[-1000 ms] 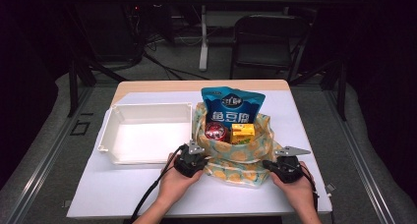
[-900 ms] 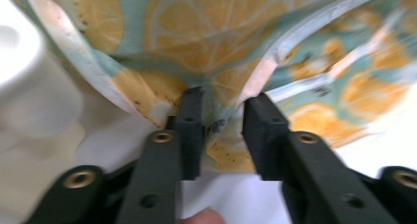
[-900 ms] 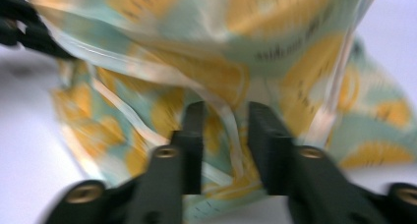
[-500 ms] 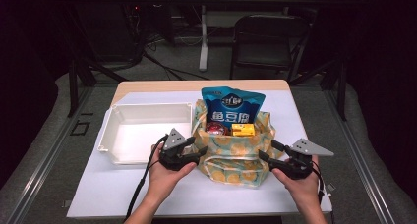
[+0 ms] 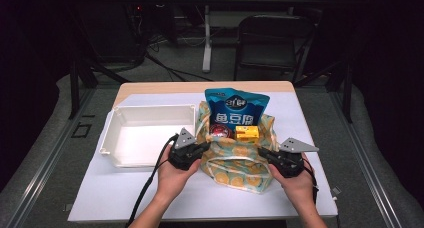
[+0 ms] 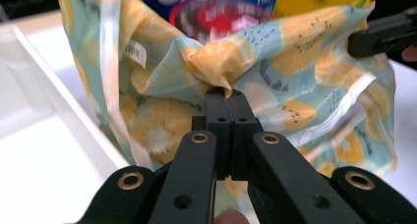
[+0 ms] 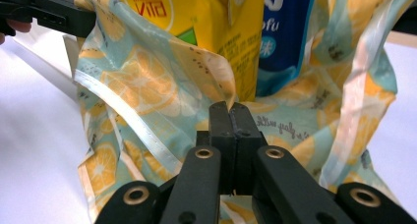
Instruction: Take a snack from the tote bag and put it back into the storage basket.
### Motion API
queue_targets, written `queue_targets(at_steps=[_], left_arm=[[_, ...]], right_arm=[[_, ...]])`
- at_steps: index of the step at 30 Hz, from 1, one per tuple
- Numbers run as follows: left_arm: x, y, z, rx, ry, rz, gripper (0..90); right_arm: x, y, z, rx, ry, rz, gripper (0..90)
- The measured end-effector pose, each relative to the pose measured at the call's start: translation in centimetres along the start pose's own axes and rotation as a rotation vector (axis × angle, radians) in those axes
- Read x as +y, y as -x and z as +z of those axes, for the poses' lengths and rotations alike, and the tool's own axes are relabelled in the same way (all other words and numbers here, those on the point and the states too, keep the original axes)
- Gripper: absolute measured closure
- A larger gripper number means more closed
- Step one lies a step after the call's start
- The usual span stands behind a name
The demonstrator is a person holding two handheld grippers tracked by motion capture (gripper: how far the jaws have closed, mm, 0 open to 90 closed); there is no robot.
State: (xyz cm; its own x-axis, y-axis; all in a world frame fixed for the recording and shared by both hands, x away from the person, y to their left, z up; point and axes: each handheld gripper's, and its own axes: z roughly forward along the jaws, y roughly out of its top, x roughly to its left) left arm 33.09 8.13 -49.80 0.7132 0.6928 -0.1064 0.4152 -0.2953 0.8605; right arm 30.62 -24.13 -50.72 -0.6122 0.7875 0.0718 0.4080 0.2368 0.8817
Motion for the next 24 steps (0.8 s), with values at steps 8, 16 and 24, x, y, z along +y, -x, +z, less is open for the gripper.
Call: queue_targets(at_steps=[8,16,24], left_arm=[[-3.0,0.2,2.1,0.016,-0.117,-0.013,90.0],[-5.0,0.3,4.6,0.050,-0.243,-0.036,90.0],[-5.5,0.4,4.3,0.031,-0.207,-0.030,90.0]], right_arm=[[-1.7,0.1,0.6,0.000,-0.099,0.007,90.0],[-3.3,0.5,2.3,-0.017,-0.245,0.050,90.0],[-3.8,0.3,1.7,-0.002,-0.231,0.076,76.4]])
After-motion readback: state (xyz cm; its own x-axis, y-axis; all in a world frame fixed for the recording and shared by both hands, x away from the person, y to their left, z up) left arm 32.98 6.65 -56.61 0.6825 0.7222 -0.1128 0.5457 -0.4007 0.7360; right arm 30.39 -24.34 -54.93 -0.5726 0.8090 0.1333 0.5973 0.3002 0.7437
